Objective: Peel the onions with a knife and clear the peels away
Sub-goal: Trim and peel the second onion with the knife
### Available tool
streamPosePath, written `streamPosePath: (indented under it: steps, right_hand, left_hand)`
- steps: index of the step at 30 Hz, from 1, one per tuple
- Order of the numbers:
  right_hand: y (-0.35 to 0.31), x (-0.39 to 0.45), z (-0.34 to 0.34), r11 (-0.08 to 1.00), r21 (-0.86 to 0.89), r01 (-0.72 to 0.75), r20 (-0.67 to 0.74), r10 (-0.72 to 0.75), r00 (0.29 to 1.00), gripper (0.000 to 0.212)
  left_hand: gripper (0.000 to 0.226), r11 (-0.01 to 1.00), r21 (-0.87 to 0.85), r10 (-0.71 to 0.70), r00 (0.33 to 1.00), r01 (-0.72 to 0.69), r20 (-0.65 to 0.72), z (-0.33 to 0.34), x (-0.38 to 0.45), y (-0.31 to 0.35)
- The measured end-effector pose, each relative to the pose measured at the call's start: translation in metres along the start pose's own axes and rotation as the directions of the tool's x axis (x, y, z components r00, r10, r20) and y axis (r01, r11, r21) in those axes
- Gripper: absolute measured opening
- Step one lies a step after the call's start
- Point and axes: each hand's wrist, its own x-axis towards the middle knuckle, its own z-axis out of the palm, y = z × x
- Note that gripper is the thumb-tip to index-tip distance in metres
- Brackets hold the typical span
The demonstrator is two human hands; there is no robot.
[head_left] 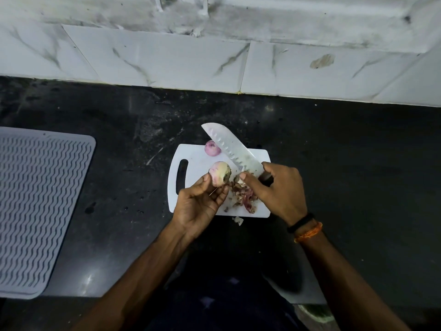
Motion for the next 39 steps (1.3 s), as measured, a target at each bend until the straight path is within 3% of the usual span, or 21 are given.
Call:
streamPosePath:
  steps: [2,7,14,17,21,24,26,31,39]
  right_hand:
    - [0.003,0.002,0.000,0.998,-0.053,-0.013,0.021,0.014,1.000,0.044]
    - [-0.001,0.004,0.000,0.997,-0.077,-0.019,0.101,0.027,0.994,0.039]
    - [-0.002,0.009,0.004,0.992,0.122,-0.034,0.213,0.007,0.977,0.032]
    - [-0.006,0.008,0.002,0.992,0.123,0.004,0.234,-0.033,0.972,0.031]
    - [-0.011,0.006,0.002,0.995,-0.047,0.091,0.174,-0.081,0.981,0.047]
    - [-0.011,0.005,0.001,0.978,-0.139,0.154,0.131,-0.135,0.982,0.052]
    - [-0.007,0.004,0.002,0.970,-0.161,0.184,0.119,-0.166,0.979,0.051]
    - [-0.001,0.001,0.004,0.970,-0.137,0.202,0.116,-0.186,0.976,0.046]
    - [0.000,0.000,0.009,0.972,-0.140,0.189,0.064,-0.181,0.981,0.063]
  left_hand:
    - [0.073,1.000,0.003,0.015,1.000,-0.015,0.022,-0.002,0.002,-0.001]
    - [0.066,0.999,0.031,0.041,0.997,-0.044,0.069,-0.006,0.004,-0.002]
    - [0.087,0.987,0.116,0.098,0.991,-0.108,0.088,-0.002,0.005,-0.001]
    - [0.078,0.979,0.146,0.132,0.987,-0.145,0.095,0.001,0.005,0.000]
    - [0.051,0.938,0.253,0.224,0.972,-0.236,0.075,0.003,0.004,0.001]
    - [0.067,0.905,0.300,0.284,0.953,-0.303,0.106,0.002,0.005,0.002]
    - [0.066,0.891,0.319,0.309,0.946,-0.324,0.098,0.000,0.005,0.002]
    - [0.081,0.891,0.323,0.309,0.947,-0.319,0.082,-0.003,0.005,0.000]
    - [0.078,0.866,0.391,0.296,0.950,-0.312,0.103,-0.003,0.002,-0.001]
